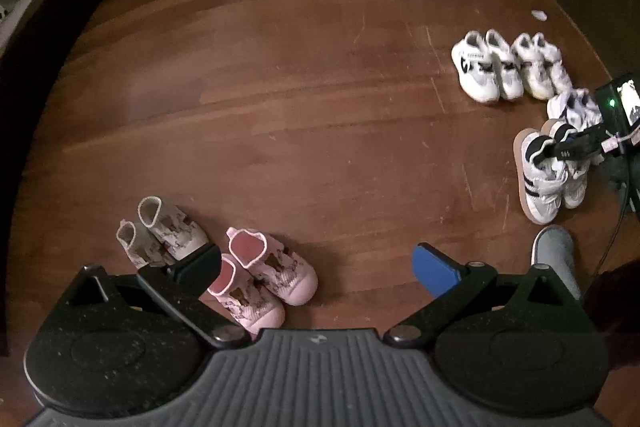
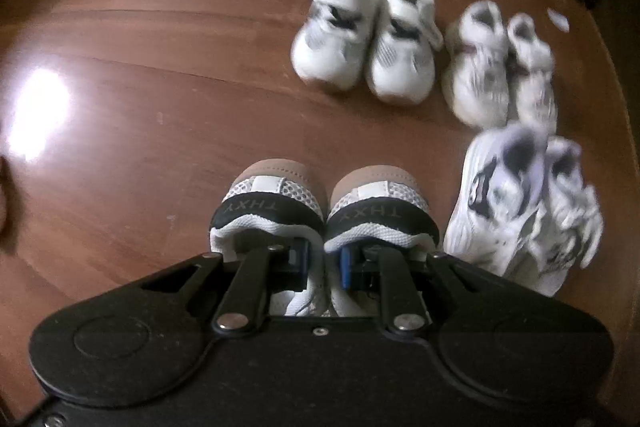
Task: Organize scattered shoes
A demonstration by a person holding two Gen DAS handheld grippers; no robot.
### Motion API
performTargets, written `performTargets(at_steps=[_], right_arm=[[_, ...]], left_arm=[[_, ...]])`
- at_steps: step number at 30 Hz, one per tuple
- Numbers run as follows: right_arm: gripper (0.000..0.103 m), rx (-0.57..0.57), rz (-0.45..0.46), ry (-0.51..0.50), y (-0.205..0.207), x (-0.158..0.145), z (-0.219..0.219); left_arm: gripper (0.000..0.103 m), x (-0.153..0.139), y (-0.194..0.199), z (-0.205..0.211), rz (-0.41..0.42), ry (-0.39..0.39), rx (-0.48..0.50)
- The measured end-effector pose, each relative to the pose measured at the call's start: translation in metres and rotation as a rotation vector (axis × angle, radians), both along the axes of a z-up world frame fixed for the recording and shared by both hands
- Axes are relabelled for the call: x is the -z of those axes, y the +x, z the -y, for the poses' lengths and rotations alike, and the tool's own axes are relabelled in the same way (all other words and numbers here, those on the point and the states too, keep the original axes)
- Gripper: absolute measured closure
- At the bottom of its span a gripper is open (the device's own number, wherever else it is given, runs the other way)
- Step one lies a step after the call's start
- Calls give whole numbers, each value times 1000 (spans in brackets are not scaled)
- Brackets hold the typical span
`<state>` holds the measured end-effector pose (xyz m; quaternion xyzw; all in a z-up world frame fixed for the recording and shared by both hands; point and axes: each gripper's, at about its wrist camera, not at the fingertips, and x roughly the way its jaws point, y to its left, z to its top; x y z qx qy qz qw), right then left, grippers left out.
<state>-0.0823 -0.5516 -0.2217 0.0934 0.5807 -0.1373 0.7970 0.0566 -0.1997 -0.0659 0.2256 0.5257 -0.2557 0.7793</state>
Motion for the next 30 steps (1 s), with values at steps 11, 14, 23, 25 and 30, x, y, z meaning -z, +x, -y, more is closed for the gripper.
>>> performTargets(at_steps=[11,14,23,25,30], right_arm=[[88,78,19,39,52,33,46],[88,80,20,31,64,37,53],[47,132,2,36,71,27,60],[47,144,13,33,65,15,63],[47,293,96,21,25,-35,75]], left_arm=[[1,29,8,4,-72,39,-13],[0,34,11,4,-85,47,-18],[0,31,14,2,-83,35,-24],[0,25,13,-1,-72,25,-24],[0,5,11,-13,-35,-7,-20]])
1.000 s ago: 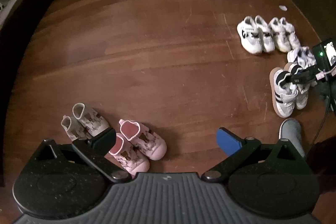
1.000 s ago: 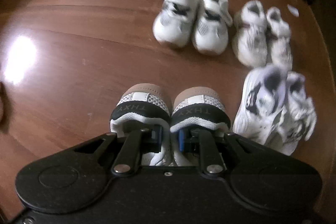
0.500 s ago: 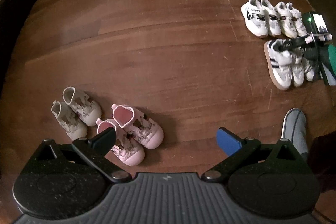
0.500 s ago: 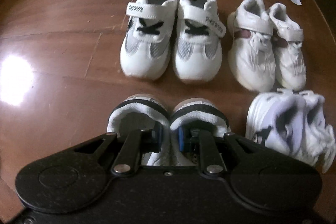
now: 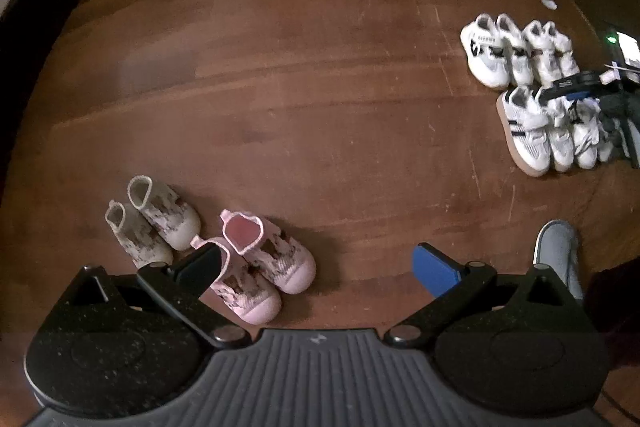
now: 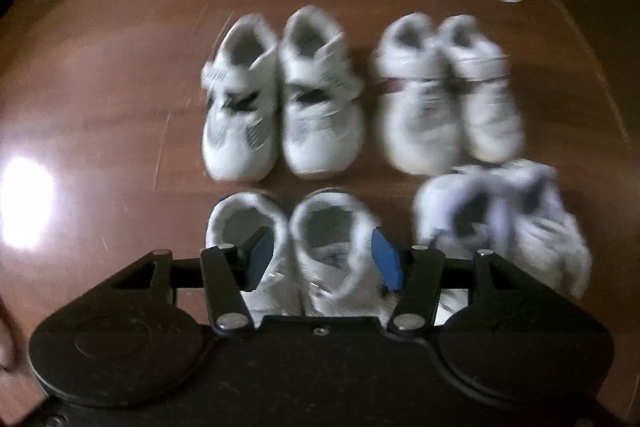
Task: Organize scattered shoes
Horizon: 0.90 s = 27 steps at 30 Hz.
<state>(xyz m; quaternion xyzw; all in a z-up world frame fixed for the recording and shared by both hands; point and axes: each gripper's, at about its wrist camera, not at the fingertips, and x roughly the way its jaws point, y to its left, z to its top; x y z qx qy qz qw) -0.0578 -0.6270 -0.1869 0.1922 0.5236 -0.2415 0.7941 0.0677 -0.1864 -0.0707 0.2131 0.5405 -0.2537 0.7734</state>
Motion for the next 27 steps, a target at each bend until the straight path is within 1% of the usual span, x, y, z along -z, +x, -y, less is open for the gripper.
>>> performTargets(at_steps=[3,5,7,8,13,14,16,18,19,21,22,25,27], right_arm=[[44,76,33,-3,-20,-23,2],[44,117,54,16,-32,-36,-6],[44,135,72,58,-40,-45,-23],[44,109,73,80,-39,-48,-42],[43,-139,84,104,4,-61,-142],[43,-174,87,109,11,-59,-153],[40,-306,85,126,33,-58,-205],[40,-405,80,128,48,-58,-247],[40,-466,77,132,57,-56,-273],[40,-591,74,149,76,-49,-329],[40,-635,72,160,84,-44,-352],[40,-709,60,175,98,-34,-397],[40,-773,31,181,112,-20,-441]], left_arm=[[0,-13,-2,-10,17,-19,8],[0,-20,-3,-18,13,-30,24],[0,-28,-4,-30,-1,-45,50],[0,-30,-5,-38,-3,-35,66],[0,-29,-9,-85,17,73,151],[0,-25,-11,-97,30,99,160],[0,-18,-10,-117,54,139,163],[0,-12,-9,-136,77,167,159],[0,-9,-8,-145,78,166,144],[0,-1,-4,-164,57,166,83],[0,2,-2,-174,45,173,51],[0,8,3,-199,28,175,-7],[0,11,6,-214,12,165,-47]])
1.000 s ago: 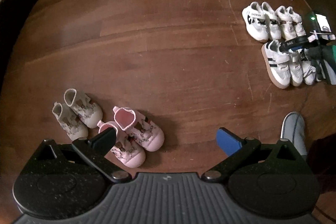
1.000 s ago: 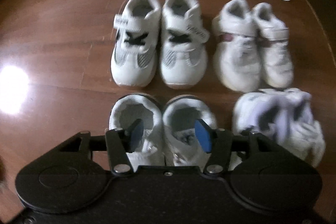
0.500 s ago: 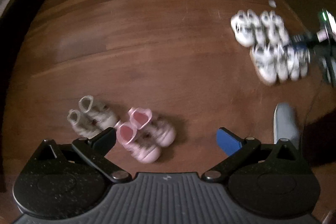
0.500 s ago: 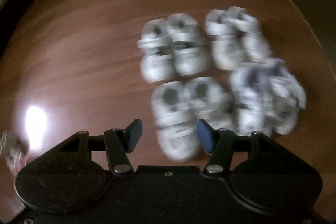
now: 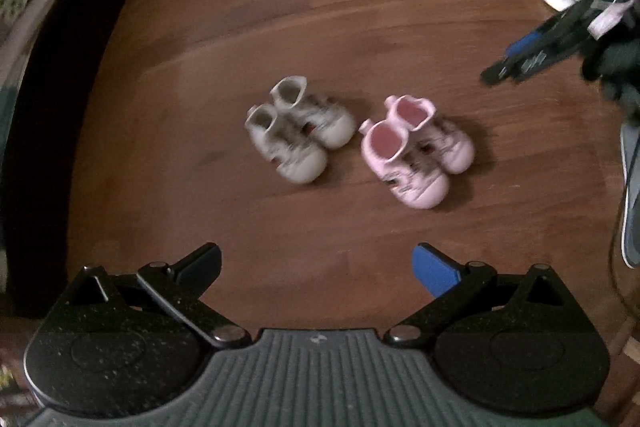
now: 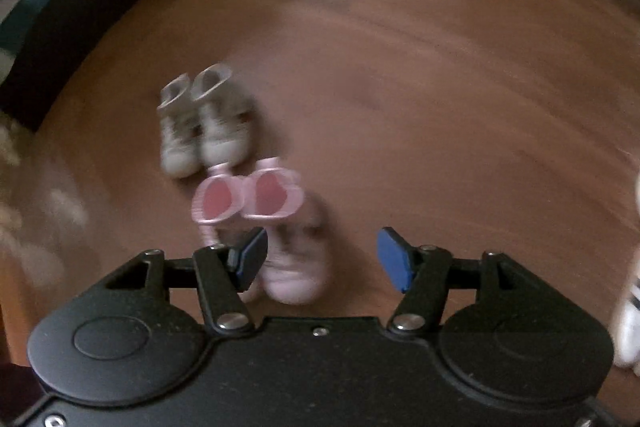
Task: Organize scattered shoes
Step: 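Grasp the pink baby shoes with the right tool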
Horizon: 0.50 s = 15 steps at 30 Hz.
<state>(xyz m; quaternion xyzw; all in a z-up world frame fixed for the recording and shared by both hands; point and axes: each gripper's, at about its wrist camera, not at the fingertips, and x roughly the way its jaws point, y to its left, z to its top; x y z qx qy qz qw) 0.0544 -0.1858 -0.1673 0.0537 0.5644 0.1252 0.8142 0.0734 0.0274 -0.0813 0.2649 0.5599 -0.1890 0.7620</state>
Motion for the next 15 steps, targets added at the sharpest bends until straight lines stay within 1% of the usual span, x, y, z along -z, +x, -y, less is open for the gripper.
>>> performTargets(at_steps=[1,4,9,15], right_arm=[[40,-25,-8,-7,6,7,-17],[40,-44,-32,-26,21,26,-42],[40,-11,-65,-32,42,48,-56],[40,-16,-105,-63,57,70,-69]], left_arm=[[0,1,1,-7,-5,-7,-19],[0,-2,6,-20,-6,-24,-54],[0,-10,11,-23,8,-49,-69],[0,-11,15,-23,7,-71,-86]])
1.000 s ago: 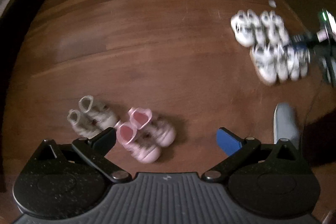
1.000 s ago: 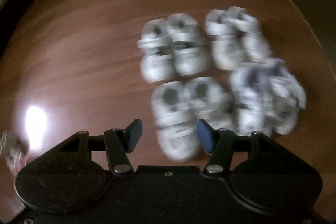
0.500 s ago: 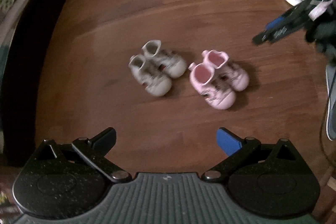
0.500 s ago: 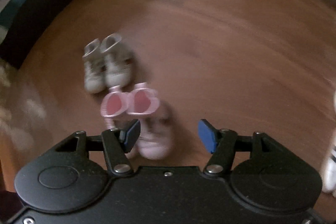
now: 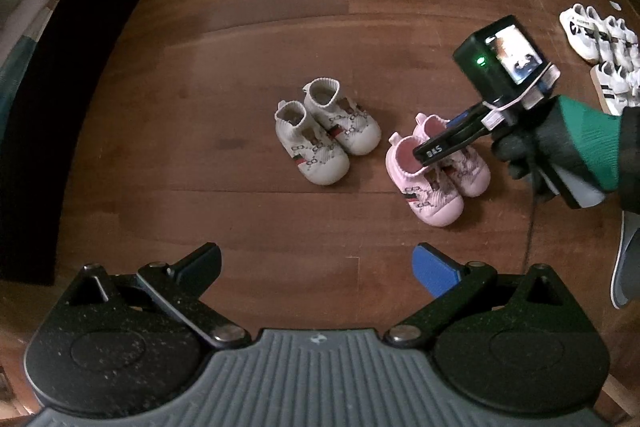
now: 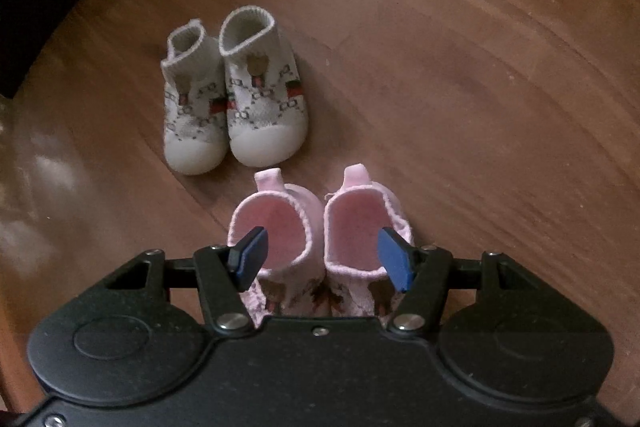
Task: Organize scattered shoes
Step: 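Grasp the pink baby shoes with the right tool, then carry the pink shoes beside the grid and open the right tool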
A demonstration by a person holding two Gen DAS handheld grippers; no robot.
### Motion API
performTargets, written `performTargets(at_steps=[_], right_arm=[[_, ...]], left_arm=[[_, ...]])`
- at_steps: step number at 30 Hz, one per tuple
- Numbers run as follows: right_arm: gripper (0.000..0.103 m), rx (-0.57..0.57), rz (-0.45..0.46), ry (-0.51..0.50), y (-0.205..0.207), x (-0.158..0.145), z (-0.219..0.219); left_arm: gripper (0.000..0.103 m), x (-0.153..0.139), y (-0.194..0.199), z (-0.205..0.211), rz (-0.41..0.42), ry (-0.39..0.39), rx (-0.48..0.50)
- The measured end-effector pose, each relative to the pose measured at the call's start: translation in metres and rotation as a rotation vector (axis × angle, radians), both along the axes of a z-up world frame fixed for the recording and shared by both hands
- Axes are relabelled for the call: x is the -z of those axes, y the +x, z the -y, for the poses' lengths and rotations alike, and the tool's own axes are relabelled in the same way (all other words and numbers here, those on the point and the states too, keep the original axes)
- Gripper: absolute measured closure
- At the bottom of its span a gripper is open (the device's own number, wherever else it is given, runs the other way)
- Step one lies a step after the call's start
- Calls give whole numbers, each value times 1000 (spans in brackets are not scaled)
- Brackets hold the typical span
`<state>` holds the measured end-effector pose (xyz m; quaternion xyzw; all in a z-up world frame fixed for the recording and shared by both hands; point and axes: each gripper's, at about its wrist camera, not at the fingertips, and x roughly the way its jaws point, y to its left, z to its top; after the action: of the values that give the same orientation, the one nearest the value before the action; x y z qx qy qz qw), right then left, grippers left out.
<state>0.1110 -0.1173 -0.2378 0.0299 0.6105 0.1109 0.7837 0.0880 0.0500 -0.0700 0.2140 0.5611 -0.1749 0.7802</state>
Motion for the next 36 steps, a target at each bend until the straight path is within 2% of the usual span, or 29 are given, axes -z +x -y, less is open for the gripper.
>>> performTargets(at_steps=[7,8,10,12,19,23,26,30,32,34,36], right_arm=[[43,-16,-31,-39,8,33,-21],[58,-17,-29,-46,8,38,-24],[80,-16,1,-69,5,41,-26],[84,3,32,-75,0,42,-24],[88,106,112,44,-25,21,-2],[88,217,163,102,-44,-10,29],[88,290,223,99,-62,-46,65],[88,346,280,38,-91,-94,119],[88,367,306,-27,-113,-124,160],[88,389,319,-98,-134,-152,203],[88,396,312,-154,-146,-166,236]], left_arm=[[0,7,-3,-3,-23,3,-6],[0,7,-3,-3,-24,4,-7],[0,9,-2,-4,-29,5,-10],[0,10,-1,-3,-32,8,-11],[0,-4,15,27,-5,-20,30],[0,-21,19,56,31,-42,76],[0,-48,22,91,86,-79,109],[0,-82,21,136,153,-140,138],[0,-96,19,156,173,-175,151],[0,-105,15,173,180,-209,156],[0,-106,11,182,176,-221,161]])
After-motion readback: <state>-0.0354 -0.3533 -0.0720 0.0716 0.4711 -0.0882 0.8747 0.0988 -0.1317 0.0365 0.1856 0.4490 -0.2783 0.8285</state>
